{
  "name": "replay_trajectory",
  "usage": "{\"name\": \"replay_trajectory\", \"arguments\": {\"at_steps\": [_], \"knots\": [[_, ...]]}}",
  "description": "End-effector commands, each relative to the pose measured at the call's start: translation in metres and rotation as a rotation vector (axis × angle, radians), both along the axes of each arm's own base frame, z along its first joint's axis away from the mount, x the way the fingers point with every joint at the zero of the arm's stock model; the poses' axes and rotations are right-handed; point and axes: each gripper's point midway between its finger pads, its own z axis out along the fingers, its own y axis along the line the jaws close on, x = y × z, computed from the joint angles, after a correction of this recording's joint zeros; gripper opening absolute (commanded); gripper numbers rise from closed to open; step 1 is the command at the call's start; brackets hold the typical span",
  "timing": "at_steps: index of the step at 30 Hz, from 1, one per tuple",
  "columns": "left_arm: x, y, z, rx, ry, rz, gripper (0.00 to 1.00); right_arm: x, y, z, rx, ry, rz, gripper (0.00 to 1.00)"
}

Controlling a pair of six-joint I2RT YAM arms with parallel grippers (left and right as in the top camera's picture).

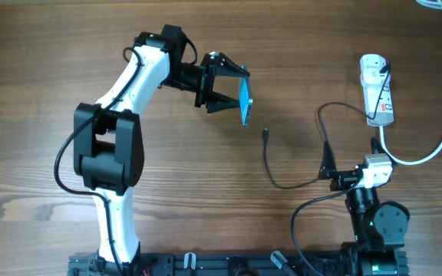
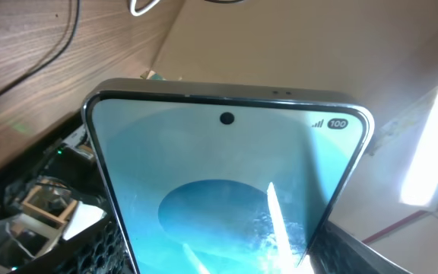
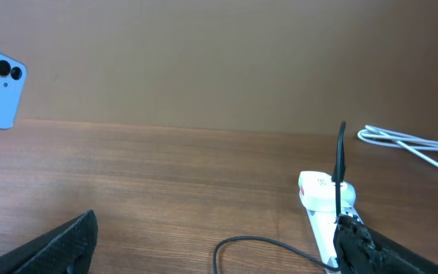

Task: Plug charger to phone and switch on socket
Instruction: 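Lift the phone with the left gripper and tilt it upright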

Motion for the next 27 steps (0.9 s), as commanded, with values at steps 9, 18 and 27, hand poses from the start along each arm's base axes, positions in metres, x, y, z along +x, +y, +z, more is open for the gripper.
{"name": "replay_trajectory", "arguments": {"at_steps": [9,18,27], "knots": [[0.011,0.020,0.035,-0.050,0.092,0.060,0.70,0.000,0.000,0.001,-0.017,-0.009,-0.004,1.00],[0.028,0.048,0.035,-0.052,0.099,0.135,0.71,0.000,0.000,0.002,-0.017,-0.010,-0.004,1.00],[0.037,0.069,0.035,-0.049,0.128,0.188,0.70,0.000,0.000,0.001,-0.017,-0.009,-0.004,1.00]]}}
